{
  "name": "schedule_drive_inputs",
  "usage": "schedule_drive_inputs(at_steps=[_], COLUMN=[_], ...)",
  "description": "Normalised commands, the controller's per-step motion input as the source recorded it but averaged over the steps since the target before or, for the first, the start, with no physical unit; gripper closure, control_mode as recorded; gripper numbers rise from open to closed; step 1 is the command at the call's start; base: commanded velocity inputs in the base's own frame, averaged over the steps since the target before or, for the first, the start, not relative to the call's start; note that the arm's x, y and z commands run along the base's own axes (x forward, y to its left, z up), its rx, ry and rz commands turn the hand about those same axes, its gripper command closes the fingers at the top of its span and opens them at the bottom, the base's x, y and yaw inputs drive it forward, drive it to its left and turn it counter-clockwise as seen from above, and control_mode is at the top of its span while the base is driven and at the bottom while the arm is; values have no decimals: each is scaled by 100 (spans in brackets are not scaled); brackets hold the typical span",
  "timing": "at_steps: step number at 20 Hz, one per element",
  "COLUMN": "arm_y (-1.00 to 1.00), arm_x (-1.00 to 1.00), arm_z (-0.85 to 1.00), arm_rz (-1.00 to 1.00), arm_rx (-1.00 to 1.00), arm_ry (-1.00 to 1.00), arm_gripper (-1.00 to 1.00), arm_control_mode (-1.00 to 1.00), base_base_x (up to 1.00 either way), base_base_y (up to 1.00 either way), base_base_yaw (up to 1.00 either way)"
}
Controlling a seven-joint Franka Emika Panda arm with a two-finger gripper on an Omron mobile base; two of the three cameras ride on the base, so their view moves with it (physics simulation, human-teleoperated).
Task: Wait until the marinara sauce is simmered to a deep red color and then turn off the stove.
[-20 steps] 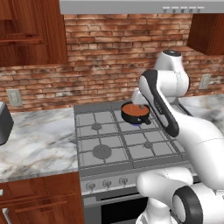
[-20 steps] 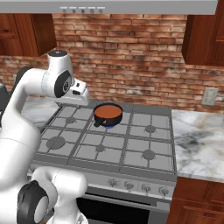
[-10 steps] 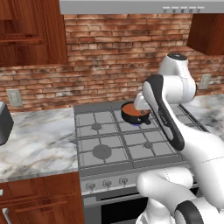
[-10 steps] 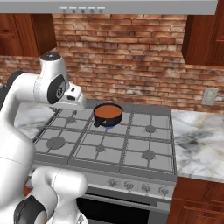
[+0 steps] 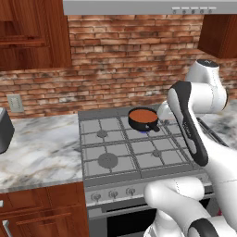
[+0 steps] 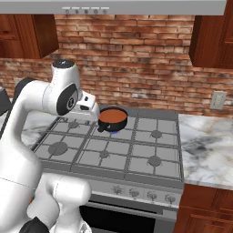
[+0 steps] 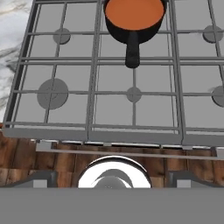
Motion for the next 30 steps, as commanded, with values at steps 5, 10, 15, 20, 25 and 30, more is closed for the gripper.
schedule_drive_inputs(at_steps=[5, 10, 15, 20, 25, 30], arm_y=[-52, -24, -7, -12, -11, 0], arm_x=[-27, -4, 0, 0, 0, 0], arm_z=[0, 0, 0, 0, -4, -2], arm_rz=[0, 0, 0, 0, 0, 0], arm_rx=[0, 0, 0, 0, 0, 0], arm_ry=[0, 0, 0, 1, 7, 15], arm_gripper=[-100, -100, -100, -100, -100, -100], arm_control_mode=[-100, -100, -100, -100, -100, -100], base_base_x=[0, 0, 0, 0, 0, 0], base_base_y=[0, 0, 0, 0, 0, 0], base_base_yaw=[0, 0, 0, 0, 0, 0])
